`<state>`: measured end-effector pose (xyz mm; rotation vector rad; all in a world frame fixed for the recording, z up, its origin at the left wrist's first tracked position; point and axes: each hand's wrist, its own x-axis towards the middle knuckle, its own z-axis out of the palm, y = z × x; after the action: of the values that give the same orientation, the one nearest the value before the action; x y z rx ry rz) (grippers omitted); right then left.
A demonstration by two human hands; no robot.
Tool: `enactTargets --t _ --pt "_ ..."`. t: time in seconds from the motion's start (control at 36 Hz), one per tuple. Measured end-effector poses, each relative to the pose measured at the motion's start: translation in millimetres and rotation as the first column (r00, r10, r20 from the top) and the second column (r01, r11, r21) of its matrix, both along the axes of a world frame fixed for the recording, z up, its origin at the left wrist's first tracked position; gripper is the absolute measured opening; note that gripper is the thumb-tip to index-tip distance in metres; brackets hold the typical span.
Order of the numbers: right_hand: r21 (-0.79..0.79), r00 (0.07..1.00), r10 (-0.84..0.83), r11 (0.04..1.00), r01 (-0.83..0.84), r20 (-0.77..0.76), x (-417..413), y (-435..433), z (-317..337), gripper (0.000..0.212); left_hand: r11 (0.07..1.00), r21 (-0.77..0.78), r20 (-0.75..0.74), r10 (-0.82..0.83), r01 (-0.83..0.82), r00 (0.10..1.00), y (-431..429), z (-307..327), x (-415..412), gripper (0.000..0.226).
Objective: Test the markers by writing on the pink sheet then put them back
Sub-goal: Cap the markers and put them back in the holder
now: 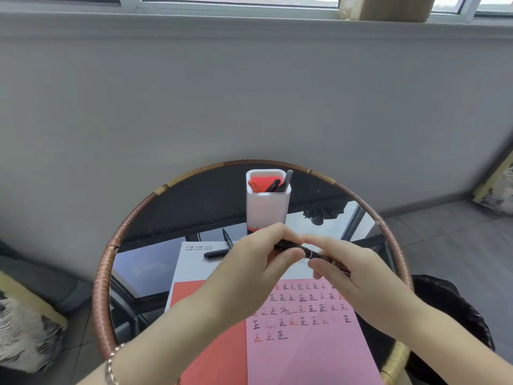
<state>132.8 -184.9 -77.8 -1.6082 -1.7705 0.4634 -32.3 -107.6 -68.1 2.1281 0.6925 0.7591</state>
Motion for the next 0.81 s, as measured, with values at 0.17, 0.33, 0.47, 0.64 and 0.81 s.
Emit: enactTargets --t 0.17,0.33,0.47,0.64,0.81 --pt "-0.092 0.99 -0.106 0.989 0.114 0.089 13 17 -9 0.019 0.921 0.166 -0.311 0.388 -0.353 0.868 41 -33 -10 0.026" --pt "0.296 0.96 -0.085 0.941 0.165 -0.266 6 42 43 0.024 0.882 0.396 -0.567 0.452 -0.253 0.688 70 -72 -24 0.03" --pt "0.484 0.952 -0.084 0.846 0.225 -0.296 -2 82 76 0.031 0.894 0.344 -0.596 0.444 -0.287 0.669 78 -81 -35 0.035" --pt "0.473 0.966 -0.172 0.846 0.245 -0.193 -9 127 55 0.068 0.89 0.315 -0.556 0.454 -0.328 0.696 78 -82 -40 0.024" --pt "0.415 0.956 -0.292 0.872 0.259 0.018 -9 147 26 0.04 0.883 0.116 -0.35 0.464 -0.454 0.814 73 -65 -47 0.015"
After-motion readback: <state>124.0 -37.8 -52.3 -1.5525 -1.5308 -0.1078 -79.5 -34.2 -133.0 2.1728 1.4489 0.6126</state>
